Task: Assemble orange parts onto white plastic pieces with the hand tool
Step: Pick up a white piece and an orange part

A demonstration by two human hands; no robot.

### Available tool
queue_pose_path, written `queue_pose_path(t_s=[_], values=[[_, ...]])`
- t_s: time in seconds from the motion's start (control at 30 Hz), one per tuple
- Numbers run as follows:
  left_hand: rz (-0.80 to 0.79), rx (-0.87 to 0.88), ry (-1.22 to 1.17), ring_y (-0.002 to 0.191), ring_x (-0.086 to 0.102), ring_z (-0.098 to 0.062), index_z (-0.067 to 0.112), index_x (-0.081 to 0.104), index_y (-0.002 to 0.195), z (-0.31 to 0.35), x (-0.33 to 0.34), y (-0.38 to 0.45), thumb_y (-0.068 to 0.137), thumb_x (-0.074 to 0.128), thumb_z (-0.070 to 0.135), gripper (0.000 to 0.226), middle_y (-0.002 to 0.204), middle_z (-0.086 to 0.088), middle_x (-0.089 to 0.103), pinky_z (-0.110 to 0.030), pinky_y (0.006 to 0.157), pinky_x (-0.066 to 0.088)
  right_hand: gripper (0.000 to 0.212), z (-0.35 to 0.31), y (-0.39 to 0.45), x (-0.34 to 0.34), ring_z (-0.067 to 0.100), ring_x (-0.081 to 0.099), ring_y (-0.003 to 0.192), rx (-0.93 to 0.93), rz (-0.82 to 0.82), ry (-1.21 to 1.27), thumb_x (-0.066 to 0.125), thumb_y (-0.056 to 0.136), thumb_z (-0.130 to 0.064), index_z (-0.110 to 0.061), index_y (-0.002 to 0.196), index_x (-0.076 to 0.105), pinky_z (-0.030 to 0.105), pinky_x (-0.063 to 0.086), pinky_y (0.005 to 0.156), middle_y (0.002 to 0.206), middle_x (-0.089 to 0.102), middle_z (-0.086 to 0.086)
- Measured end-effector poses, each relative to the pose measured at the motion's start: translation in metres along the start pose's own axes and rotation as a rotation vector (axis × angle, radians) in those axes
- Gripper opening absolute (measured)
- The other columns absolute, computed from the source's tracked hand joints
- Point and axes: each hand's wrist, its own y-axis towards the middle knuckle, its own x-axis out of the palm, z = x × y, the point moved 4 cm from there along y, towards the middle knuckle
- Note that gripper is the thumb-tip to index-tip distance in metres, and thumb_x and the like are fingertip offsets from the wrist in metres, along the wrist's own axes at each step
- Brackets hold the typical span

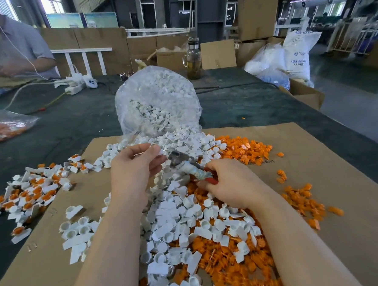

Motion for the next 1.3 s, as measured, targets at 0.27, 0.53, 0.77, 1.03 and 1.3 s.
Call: queue_pose_path(t_s=[0.27, 0.53, 0.77, 1.03, 1.3], values=[[-0.136, -0.051, 0.077, 0.070, 0.075, -0.017, 0.009, 0.072, 0.095, -0.008, 0.022, -0.011, 0.081, 0.079, 0.005, 0.016, 0.077, -0.007, 0.077, -0.022, 0.060, 0.060, 0.018, 0.003, 0.000, -0.020, -0.009, 0.051, 0.061, 0.049, 0.391, 0.459, 0.062, 0.094, -0.030, -0.031, 0.079, 0.051, 0.009, 0.037, 0.051, 0.069, 0.052, -0.014], [-0.230, -0.056, 0.096, 0.069, 0.075, -0.020, 0.005, 0.071, 0.091, -0.012, 0.037, -0.021, 0.079, 0.080, 0.005, 0.015, 0.076, -0.012, 0.076, -0.021, 0.058, 0.057, 0.012, -0.002, -0.001, -0.020, -0.011, 0.058, 0.071, 0.011, 0.512, 0.668, 0.065, 0.093, -0.020, -0.016, 0.104, 0.065, 0.004, 0.042, 0.061, 0.075, 0.062, -0.019], [-0.244, -0.066, 0.057, 0.067, 0.075, -0.019, 0.003, 0.070, 0.090, -0.010, 0.039, -0.024, 0.079, 0.077, -0.002, 0.014, 0.074, -0.013, 0.075, -0.020, 0.056, 0.056, 0.006, -0.003, 0.000, -0.017, -0.008, 0.060, 0.078, 0.024, 0.524, 0.569, 0.066, 0.092, -0.025, -0.023, 0.097, 0.064, 0.006, 0.045, 0.061, 0.079, 0.064, -0.015], [-0.251, -0.050, 0.057, 0.068, 0.075, -0.020, 0.002, 0.069, 0.087, -0.010, 0.041, -0.025, 0.076, 0.081, 0.001, 0.016, 0.072, -0.013, 0.075, -0.023, 0.059, 0.059, 0.011, -0.006, -0.003, -0.021, -0.014, 0.054, 0.061, 0.006, 0.619, 0.597, 0.068, 0.091, -0.028, -0.025, 0.087, 0.058, 0.004, 0.039, 0.053, 0.062, 0.051, -0.018], [-0.243, 0.009, 0.050, 0.066, 0.074, -0.019, -0.001, 0.070, 0.086, -0.006, 0.042, -0.028, 0.075, 0.081, 0.000, 0.016, 0.073, -0.016, 0.075, -0.023, 0.058, 0.058, 0.013, -0.007, -0.004, -0.019, 0.002, 0.061, 0.076, -0.016, 0.623, 0.555, 0.068, 0.090, -0.024, -0.030, 0.093, 0.057, 0.016, 0.049, 0.060, 0.080, 0.064, -0.013]])
